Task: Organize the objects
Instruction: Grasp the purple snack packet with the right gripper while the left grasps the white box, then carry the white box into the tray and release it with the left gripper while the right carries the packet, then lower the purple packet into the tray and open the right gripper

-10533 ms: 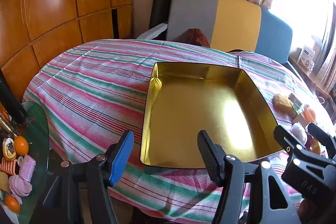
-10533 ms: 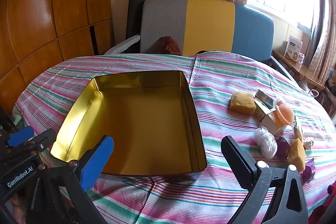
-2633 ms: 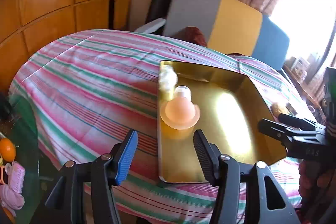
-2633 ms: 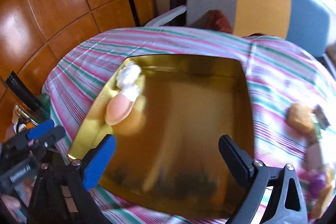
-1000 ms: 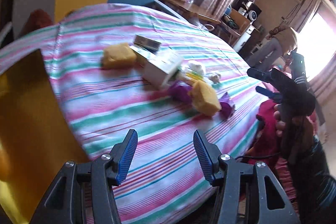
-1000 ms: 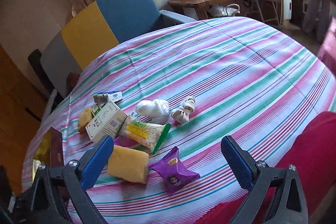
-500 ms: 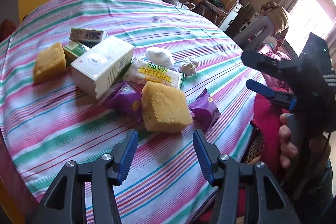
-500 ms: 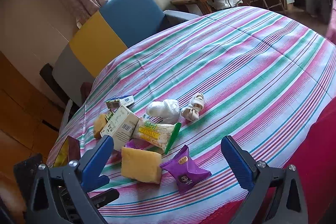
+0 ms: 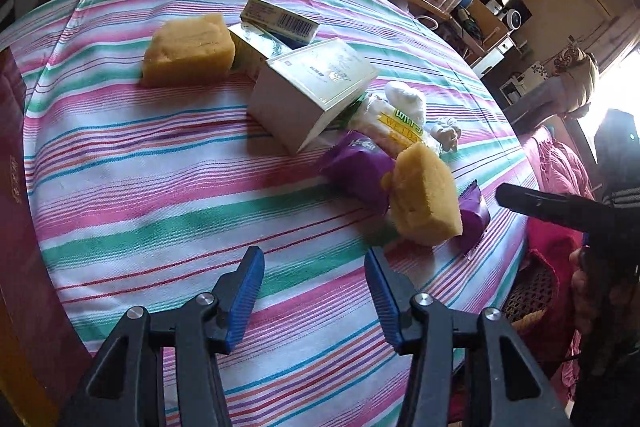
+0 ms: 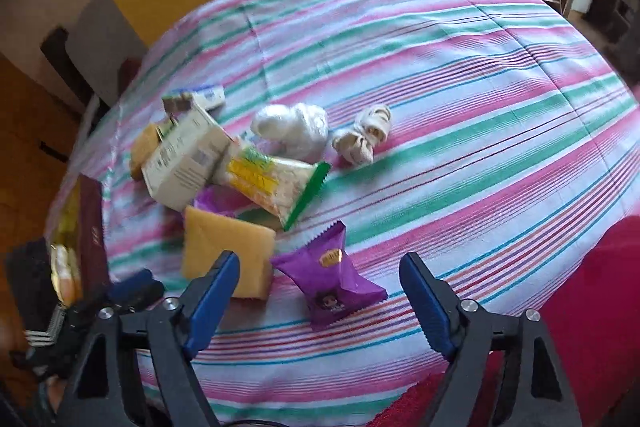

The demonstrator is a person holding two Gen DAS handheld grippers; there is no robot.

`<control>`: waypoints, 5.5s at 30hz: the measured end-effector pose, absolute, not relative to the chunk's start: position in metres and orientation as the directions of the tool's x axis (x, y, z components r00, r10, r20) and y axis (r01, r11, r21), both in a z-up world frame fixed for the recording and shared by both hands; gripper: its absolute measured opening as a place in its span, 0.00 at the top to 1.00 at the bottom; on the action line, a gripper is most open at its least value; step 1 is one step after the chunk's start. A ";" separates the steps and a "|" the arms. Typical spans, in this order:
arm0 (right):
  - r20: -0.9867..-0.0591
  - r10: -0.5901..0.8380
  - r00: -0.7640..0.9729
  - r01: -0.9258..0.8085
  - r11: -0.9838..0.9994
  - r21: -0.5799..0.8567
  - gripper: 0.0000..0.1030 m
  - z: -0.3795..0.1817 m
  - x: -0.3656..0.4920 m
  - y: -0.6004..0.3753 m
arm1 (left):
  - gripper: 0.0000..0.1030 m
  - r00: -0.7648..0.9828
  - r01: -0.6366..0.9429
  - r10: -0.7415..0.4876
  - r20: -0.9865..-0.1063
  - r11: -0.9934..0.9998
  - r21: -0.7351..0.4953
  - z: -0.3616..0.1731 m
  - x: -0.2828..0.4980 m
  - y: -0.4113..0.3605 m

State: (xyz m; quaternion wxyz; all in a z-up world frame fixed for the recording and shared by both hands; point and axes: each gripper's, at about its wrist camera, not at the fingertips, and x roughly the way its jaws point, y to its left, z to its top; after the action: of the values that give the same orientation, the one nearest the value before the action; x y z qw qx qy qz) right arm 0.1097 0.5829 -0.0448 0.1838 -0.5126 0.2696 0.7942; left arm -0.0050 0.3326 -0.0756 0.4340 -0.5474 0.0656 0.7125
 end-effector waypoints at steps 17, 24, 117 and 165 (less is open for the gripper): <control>-0.983 0.165 -0.085 -0.421 -0.900 -0.114 0.70 -0.077 0.071 0.562 | 0.49 -0.055 -0.707 0.596 -0.801 -0.590 -0.390 -0.050 -0.019 0.318; -0.981 0.115 -0.155 -0.477 -0.878 -0.028 0.70 -0.069 0.081 0.574 | 0.31 -0.107 -0.771 0.533 -0.839 -0.577 -0.269 -0.037 -0.035 0.344; -0.912 0.183 -0.366 -0.533 -0.845 0.044 0.71 -0.015 0.082 0.555 | 0.30 -0.573 -0.256 0.167 -0.802 -0.966 -0.018 -0.037 -0.033 0.009; -0.860 -0.275 -0.429 0.089 -0.961 0.262 0.36 -0.055 -0.208 0.129 | 0.38 -0.599 -0.065 0.174 -0.782 -0.983 -0.169 -0.045 -0.032 -0.061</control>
State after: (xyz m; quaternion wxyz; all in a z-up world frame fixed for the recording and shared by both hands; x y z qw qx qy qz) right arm -0.2079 0.1288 -0.0548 -0.1082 -0.5231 0.0888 0.8407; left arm -0.0325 -0.0610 -0.0445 0.0672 -0.4428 -0.0614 0.8920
